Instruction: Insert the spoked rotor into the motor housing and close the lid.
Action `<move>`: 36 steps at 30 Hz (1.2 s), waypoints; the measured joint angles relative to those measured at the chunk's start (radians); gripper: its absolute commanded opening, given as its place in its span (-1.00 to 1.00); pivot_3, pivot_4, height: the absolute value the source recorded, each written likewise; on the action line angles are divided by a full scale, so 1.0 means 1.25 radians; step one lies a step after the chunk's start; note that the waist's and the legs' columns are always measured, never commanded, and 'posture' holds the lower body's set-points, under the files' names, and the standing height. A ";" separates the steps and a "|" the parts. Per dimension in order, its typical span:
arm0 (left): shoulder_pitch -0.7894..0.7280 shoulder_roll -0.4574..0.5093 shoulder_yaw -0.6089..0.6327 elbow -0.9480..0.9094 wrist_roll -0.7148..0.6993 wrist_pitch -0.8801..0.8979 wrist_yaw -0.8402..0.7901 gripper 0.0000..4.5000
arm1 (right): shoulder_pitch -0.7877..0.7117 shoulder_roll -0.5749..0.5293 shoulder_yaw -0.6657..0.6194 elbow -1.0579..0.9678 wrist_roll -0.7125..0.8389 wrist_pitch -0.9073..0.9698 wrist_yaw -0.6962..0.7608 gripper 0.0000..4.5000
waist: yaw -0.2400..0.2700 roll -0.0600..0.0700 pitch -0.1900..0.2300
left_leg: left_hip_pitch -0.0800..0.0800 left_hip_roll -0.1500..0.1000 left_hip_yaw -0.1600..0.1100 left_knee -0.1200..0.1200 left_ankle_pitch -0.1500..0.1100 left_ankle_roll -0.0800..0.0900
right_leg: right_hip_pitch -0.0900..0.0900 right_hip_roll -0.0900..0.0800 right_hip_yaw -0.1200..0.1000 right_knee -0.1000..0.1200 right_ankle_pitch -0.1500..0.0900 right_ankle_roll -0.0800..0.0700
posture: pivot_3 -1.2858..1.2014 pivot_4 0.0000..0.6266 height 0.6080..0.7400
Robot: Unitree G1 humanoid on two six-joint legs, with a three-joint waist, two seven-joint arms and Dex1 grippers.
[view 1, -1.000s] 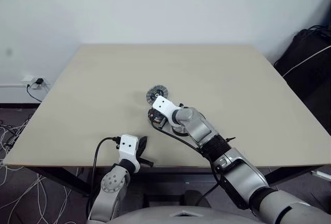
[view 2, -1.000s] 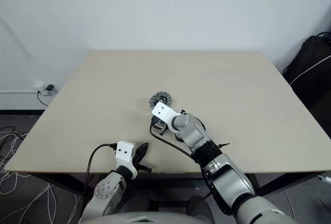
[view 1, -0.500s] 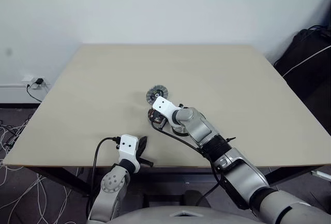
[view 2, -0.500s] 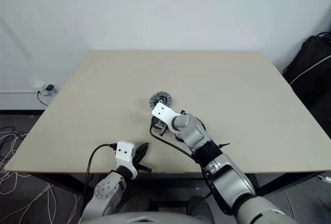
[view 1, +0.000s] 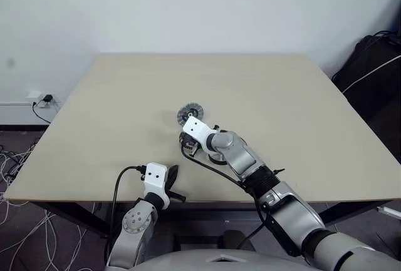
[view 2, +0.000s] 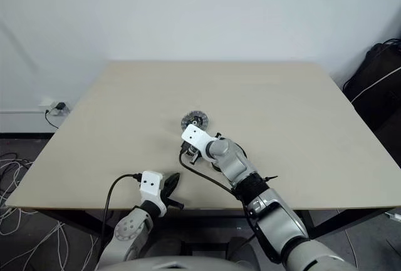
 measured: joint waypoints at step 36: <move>0.007 0.006 -0.001 -0.001 0.000 0.015 0.000 -1.00 | 0.018 0.034 -0.054 0.028 0.010 -0.007 -0.079 -0.99 | -0.002 0.000 -0.001 | 0.001 0.000 0.000 0.000 0.000 0.000 | 0.000 -0.002 0.000 0.000 0.000 0.000 | 0.03 -1.00 1.00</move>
